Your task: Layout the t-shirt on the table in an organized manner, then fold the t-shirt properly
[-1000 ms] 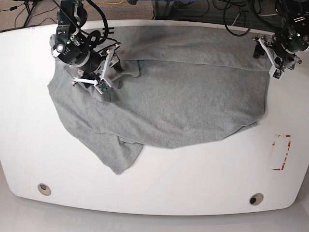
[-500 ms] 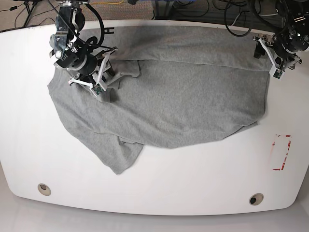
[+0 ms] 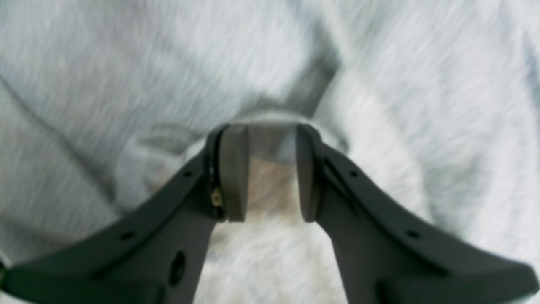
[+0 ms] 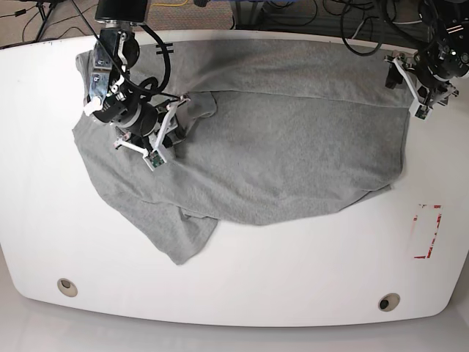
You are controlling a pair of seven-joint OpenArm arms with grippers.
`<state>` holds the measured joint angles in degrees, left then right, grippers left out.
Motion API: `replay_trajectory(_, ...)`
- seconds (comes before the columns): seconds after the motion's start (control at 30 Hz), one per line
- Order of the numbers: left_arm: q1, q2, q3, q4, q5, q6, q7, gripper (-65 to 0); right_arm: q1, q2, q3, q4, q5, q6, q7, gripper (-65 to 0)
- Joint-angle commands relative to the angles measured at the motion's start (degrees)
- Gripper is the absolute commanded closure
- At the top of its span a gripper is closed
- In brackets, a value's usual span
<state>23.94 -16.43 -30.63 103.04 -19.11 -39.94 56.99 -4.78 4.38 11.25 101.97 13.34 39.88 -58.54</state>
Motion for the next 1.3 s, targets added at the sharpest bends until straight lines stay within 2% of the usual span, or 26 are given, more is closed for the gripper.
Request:
replay_trajectory(0.0,-0.16,-0.76,-0.36,0.74,-0.45,-0.06,-0.86,-43.9,2.09,-0.82,-0.12,-0.92,0.85,0.12,1.01,-17.9)
replay_trajectory(0.3,-0.16,-0.76,-0.36,0.82,-0.53,-0.06,-0.86,-43.9,5.70,-1.53,0.14,-2.24,0.85,0.12,1.01,-17.9)
replay_trajectory(0.43,-0.25,-0.76,-0.53,1.00,-0.62,-0.06,-0.86,-43.9,7.72,0.58,1.28,0.66,0.68,0.12,1.01,-17.9)
replay_trajectory(0.6,-2.45,-0.76,-0.80,2.05,-0.62,-0.06,-0.86,-43.9,12.29,3.05,5.41,-1.71,0.68,0.12,1.01,-18.5)
replay_trajectory(0.7,-4.03,-0.76,-0.88,2.05,-0.62,-0.06,-0.86,-43.9,15.72,5.16,7.96,-6.37,0.68,0.12,1.09,-25.8)
replay_trajectory(0.83,-6.76,-0.59,-2.91,2.05,-0.62,-0.06,-0.60,-43.9,20.12,7.71,11.92,-14.11,0.68,0.12,1.88,-39.8)
replay_trajectory(0.93,-9.57,0.65,-4.31,2.05,-0.62,-0.06,-0.60,-43.9,23.28,9.55,14.12,-20.70,0.68,0.12,5.23,-44.2)
replay_trajectory(1.27,-18.80,1.35,-9.76,1.79,-0.53,-0.06,1.25,-43.9,30.49,16.41,14.47,-45.40,0.68,-0.54,19.20,-44.4)
